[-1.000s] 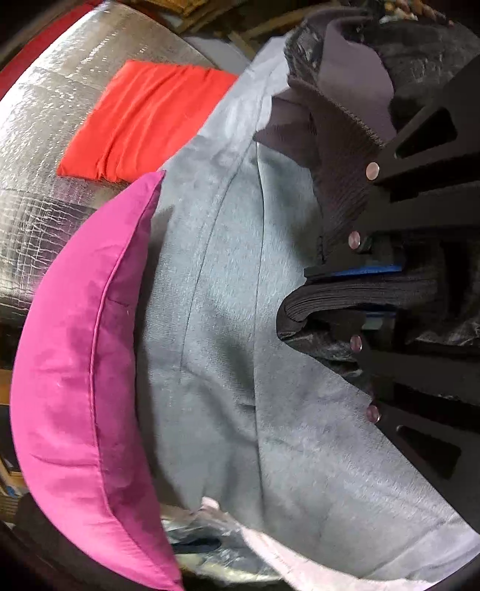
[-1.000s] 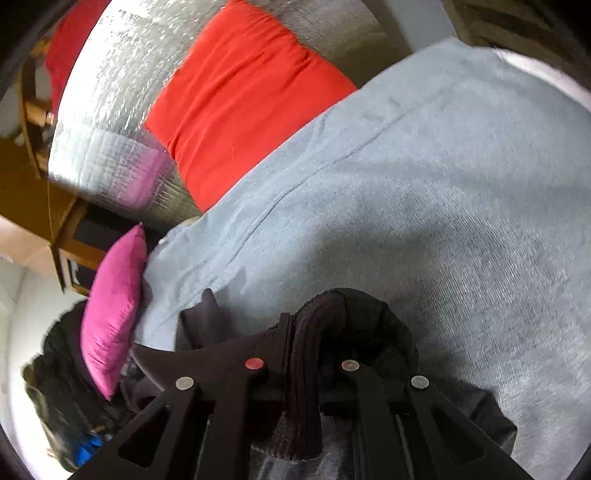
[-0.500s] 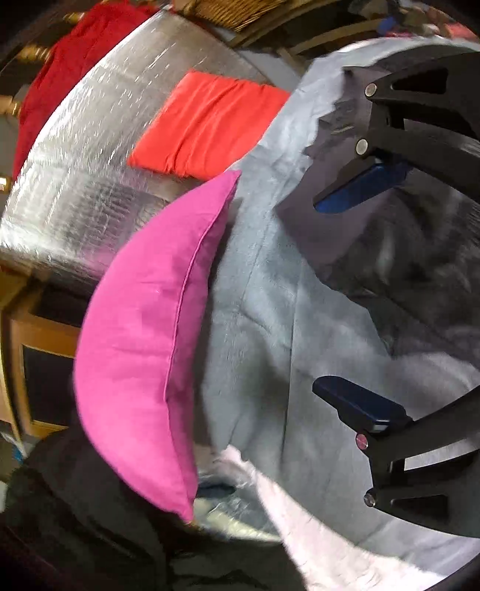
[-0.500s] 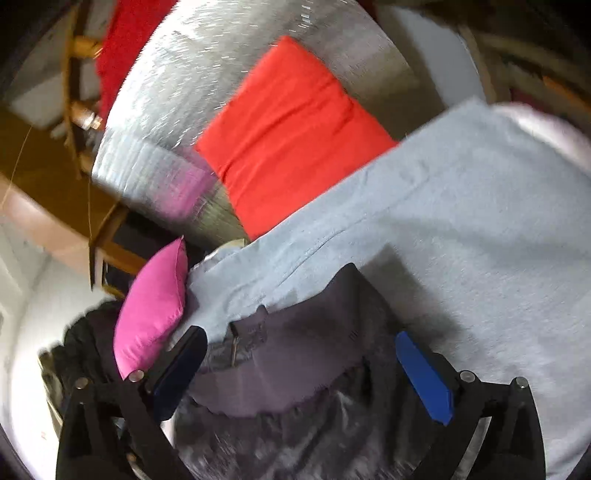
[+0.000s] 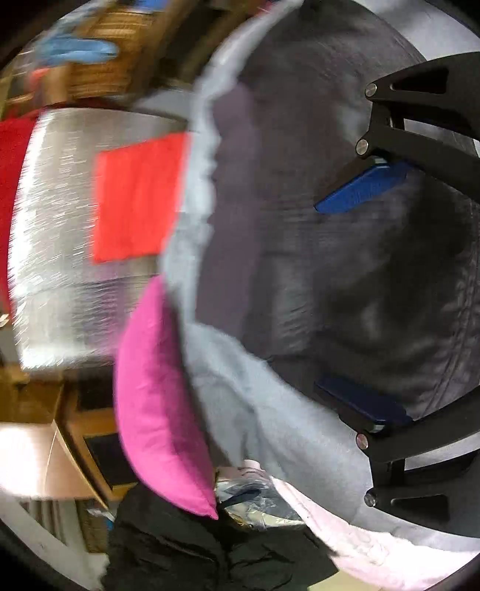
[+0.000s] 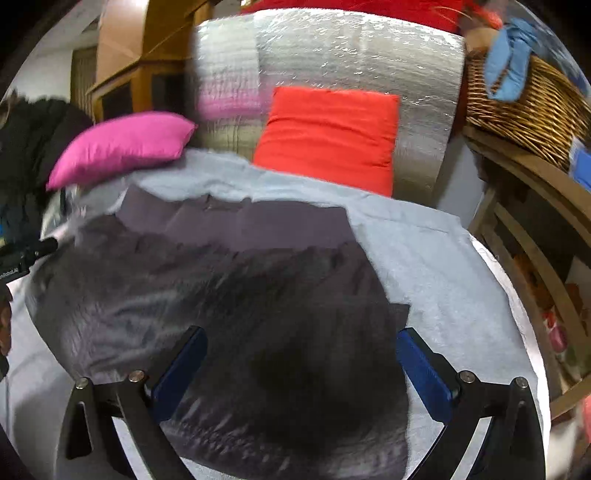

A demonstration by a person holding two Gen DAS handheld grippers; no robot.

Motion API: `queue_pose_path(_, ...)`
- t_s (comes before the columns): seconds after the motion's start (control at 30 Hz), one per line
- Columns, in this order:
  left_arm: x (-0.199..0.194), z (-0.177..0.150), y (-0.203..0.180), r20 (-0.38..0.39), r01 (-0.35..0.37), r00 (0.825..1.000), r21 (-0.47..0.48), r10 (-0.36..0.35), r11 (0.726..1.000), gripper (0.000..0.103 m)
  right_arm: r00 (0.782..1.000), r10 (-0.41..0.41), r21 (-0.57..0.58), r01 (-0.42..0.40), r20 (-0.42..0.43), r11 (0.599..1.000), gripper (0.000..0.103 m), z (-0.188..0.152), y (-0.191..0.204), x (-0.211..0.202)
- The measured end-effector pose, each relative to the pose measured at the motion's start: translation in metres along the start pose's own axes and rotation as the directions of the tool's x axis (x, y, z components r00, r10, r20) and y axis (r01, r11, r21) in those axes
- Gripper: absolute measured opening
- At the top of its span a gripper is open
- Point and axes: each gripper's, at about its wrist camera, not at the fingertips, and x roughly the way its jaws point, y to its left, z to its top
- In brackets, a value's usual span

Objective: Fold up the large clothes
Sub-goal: 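Open both tools and release the jacket onto the blanket, then grasp the ribbed hem with both tools and fold it over the jacket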

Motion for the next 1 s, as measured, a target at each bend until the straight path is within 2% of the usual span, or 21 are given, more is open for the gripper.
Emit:
queue_pose_path(0.03,0.013,-0.004,-0.005,-0.07,-0.022,0.997,0.026,0.024,0.999,0.09,1.0,-0.011,-0.01,0.01,-0.024,1.0,0.103,-0.003,0.004,0.008)
queue_pose_path(0.07,0.024,-0.008,-0.005,-0.122,-0.024,0.992,0.034,0.028,0.999,0.092,0.995,-0.038,-0.022,0.036,-0.088,0.999,0.103,-0.008,0.005,0.024)
queue_pose_path(0.13,0.022,-0.006,0.005,-0.138,-0.012,0.99,-0.002,0.012,1.0,0.092,0.987,-0.006,0.038,0.012,-0.161,0.999,0.103,-0.015,-0.008,0.038)
queue_pose_path(0.17,0.017,-0.001,0.011,-0.134,-0.002,0.991,-0.02,0.0,1.0,0.092,0.984,0.017,0.092,-0.001,-0.176,0.996,0.103,-0.014,-0.019,0.038)
queue_pose_path(0.23,0.007,0.014,0.027,-0.092,0.041,0.995,-0.049,-0.045,0.998,0.092,0.989,0.048,0.164,-0.024,-0.142,0.986,0.103,-0.005,-0.04,0.025)
queue_pose_path(0.3,0.003,0.038,0.047,-0.008,0.061,0.998,-0.066,-0.062,0.996,0.092,0.993,0.077,0.223,-0.055,-0.091,0.973,0.103,0.012,-0.066,0.013)
queue_pose_path(0.4,0.026,0.068,0.075,0.04,0.11,0.993,-0.094,-0.107,0.989,0.092,0.983,0.18,0.311,-0.16,-0.034,0.937,0.103,0.045,-0.106,0.022)
queue_pose_path(0.47,0.055,0.085,0.087,0.0,0.17,0.985,-0.115,-0.171,0.979,0.092,0.972,0.234,0.33,-0.209,-0.037,0.92,0.103,0.063,-0.122,0.043)
queue_pose_path(0.5,0.075,0.093,0.094,-0.051,0.201,0.977,-0.125,-0.209,0.972,0.092,0.964,0.262,0.346,-0.227,-0.056,0.91,0.103,0.068,-0.127,0.055)
queue_pose_path(0.57,0.101,0.102,0.102,-0.113,0.217,0.966,-0.137,-0.232,0.967,0.092,0.951,0.295,0.361,-0.245,-0.09,0.9,0.103,0.079,-0.136,0.081)
queue_pose_path(0.63,0.12,0.109,0.106,-0.149,0.259,0.947,-0.166,-0.284,0.952,0.092,0.937,0.33,0.348,-0.273,-0.115,0.897,0.102,0.083,-0.137,0.097)
queue_pose_path(0.7,0.134,0.116,0.104,-0.163,0.285,0.936,-0.172,-0.313,0.943,0.092,0.929,0.348,0.346,-0.288,-0.126,0.893,0.102,0.081,-0.138,0.109)
queue_pose_path(0.8,0.144,0.121,0.085,-0.183,0.284,0.936,-0.103,-0.299,0.953,0.092,0.916,0.38,0.365,-0.311,-0.133,0.878,0.099,0.083,-0.138,0.129)
queue_pose_path(0.87,0.154,0.123,0.078,-0.205,0.296,0.929,-0.087,-0.307,0.951,0.092,0.907,0.397,0.375,-0.322,-0.142,0.869,0.097,0.086,-0.138,0.143)
queue_pose_path(0.93,0.162,0.123,0.072,-0.238,0.306,0.919,-0.079,-0.316,0.949,0.092,0.904,0.399,0.359,-0.326,-0.153,0.875,0.097,0.092,-0.131,0.154)
queue_pose_path(1.0,0.166,0.12,0.068,-0.243,0.306,0.918,-0.069,-0.313,0.95,0.092,0.902,0.399,0.344,-0.326,-0.165,0.881,0.097,0.097,-0.126,0.165)
